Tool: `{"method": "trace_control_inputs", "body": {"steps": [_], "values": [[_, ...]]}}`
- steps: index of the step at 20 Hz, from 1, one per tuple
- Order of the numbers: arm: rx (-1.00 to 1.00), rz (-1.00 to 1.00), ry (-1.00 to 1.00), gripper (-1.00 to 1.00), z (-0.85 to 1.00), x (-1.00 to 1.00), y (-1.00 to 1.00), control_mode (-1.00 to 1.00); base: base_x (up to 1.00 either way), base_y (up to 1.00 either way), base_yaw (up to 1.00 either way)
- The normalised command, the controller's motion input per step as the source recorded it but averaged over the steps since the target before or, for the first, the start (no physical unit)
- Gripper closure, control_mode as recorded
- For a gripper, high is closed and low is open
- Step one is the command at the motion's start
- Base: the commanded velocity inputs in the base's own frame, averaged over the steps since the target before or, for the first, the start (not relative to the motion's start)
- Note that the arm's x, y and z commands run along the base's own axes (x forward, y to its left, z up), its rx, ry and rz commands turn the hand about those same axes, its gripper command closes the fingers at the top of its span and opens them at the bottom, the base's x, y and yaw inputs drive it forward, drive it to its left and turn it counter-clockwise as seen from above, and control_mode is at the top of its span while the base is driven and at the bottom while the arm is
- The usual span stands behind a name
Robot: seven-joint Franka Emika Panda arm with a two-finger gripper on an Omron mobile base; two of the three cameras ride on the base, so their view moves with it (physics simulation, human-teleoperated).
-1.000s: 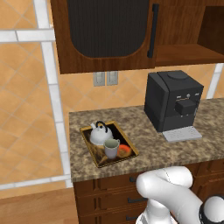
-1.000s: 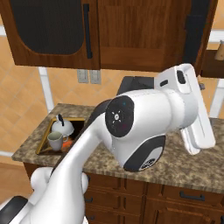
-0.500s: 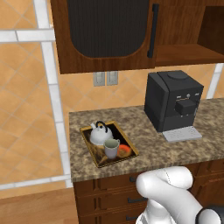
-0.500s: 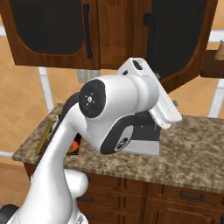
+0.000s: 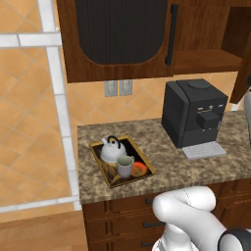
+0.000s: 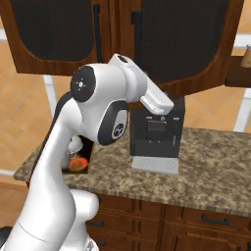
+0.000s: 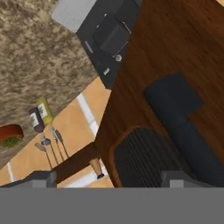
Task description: Pick the kettle from the counter and place it on the tray. Then pick the mug from the cabinet and place it on the tray. Then close the cabinet doors.
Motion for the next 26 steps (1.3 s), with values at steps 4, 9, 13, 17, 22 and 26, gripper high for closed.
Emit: {"method": "trace_control_inputs", "body": {"steps": [4,9,13,17,22,26], "values": [[-0.17,0.03,0.06,-1.0,-0.05,0.95,0.64,-1.0,0.0,0.0,0.0],[-0.21,0.0,0.05,-1.0,-0.11,0.99,0.6,-1.0,0.0,0.0,0.0],[-0.15,0.01,0.03,-1.0,-0.14,1.0,0.55,-1.0,0.0,0.0,0.0],[-0.13,0.02,0.03,-1.0,-0.17,1.0,0.48,-1.0,0.0,0.0,0.0],[-0.14,0.01,0.0,-1.0,-0.14,1.0,0.38,-1.0,0.0,0.0,0.0],[-0.12,0.04,0.0,-1.0,-0.15,1.0,0.39,-1.0,0.0,0.0,0.0]]}}
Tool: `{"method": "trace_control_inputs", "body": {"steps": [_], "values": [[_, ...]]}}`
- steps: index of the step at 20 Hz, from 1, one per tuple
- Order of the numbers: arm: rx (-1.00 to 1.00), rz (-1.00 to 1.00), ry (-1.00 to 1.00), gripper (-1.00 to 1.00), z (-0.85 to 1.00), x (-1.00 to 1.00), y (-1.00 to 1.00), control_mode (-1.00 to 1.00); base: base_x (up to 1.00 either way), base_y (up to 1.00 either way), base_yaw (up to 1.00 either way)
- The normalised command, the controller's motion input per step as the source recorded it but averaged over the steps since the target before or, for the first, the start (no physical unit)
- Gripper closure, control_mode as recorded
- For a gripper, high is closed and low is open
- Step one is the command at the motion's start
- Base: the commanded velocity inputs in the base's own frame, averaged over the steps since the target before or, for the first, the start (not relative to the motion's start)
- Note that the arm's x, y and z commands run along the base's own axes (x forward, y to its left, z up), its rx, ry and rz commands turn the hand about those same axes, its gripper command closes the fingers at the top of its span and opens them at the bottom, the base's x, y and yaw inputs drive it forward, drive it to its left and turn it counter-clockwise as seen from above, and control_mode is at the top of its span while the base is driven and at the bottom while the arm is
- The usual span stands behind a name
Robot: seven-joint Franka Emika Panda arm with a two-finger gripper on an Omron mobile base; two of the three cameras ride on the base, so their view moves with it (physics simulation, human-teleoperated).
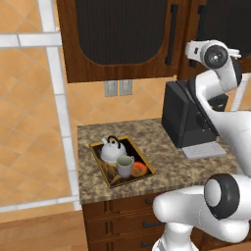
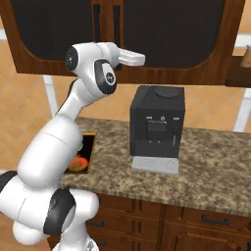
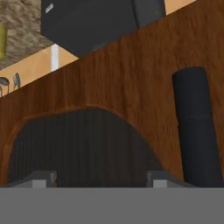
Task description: Pick the kettle from the counter and place it on the tray. Then pick the mug from the cabinet and place it on the tray. Then close the cabinet doors.
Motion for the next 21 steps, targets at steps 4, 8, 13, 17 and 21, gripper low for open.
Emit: {"method": "trace_control_inputs", "body": {"steps": [4,8,13,17,21], "values": [[-0.08,0.05,0.01,-1.0,-0.19,0.89,0.28,-1.0,0.0,0.0,0.0],[-0.08,0.06,0.01,-1.0,-0.2,0.8,0.21,-1.0,0.0,0.0,0.0],[-0.07,0.09,0.05,-1.0,-0.31,0.65,0.18,-1.0,0.0,0.0,0.0],[-0.03,0.04,0.05,-1.0,-0.16,0.3,0.24,-1.0,0.0,0.0,0.0],[0.0,0.0,0.06,-1.0,0.0,0.05,0.14,-1.0,0.0,0.0,0.0]]}}
